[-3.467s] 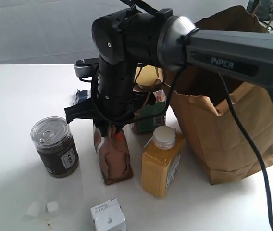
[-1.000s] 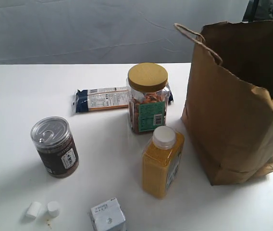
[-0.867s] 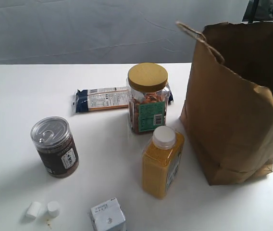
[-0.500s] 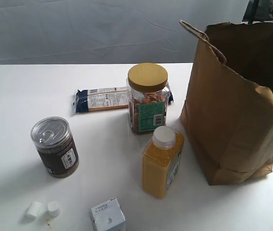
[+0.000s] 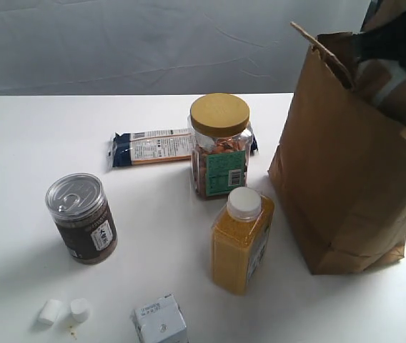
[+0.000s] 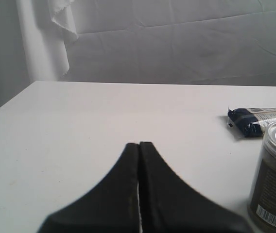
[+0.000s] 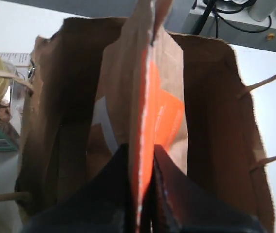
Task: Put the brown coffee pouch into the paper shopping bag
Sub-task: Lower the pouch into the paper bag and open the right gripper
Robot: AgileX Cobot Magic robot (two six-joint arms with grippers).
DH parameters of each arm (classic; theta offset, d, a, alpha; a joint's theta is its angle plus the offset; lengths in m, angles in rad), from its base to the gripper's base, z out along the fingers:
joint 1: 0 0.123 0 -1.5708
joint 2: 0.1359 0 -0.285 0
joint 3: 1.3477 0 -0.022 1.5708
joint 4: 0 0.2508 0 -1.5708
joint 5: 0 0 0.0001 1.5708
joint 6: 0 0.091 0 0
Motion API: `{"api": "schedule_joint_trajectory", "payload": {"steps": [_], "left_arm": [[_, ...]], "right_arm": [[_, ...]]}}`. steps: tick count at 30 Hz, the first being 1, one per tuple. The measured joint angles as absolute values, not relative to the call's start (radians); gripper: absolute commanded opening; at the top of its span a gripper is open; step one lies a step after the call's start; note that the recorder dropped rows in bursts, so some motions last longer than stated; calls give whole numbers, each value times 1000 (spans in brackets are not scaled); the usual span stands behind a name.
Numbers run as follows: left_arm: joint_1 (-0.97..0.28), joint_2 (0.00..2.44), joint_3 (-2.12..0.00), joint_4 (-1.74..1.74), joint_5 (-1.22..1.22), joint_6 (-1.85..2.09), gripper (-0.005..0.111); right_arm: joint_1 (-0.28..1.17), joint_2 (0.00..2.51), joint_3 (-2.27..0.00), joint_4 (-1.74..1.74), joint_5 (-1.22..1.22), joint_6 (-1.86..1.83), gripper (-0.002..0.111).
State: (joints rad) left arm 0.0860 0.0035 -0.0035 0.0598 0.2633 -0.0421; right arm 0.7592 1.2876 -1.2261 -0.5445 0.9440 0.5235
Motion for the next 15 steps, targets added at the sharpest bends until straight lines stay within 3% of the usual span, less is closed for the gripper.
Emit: {"api": "schedule_joint_trajectory", "payload": {"steps": [8,11,15], "left_arm": [[86,3,-4,60,263,-42,0],[86,3,-4,60,263,-42,0],[86,3,-4,60,263,-42,0]], "right_arm": [[757,1359,-1147,-543,857,565,1],[757,1391,-1147,-543,854,587,13],[757,1400,-1147,-555,834,594,42]]}}
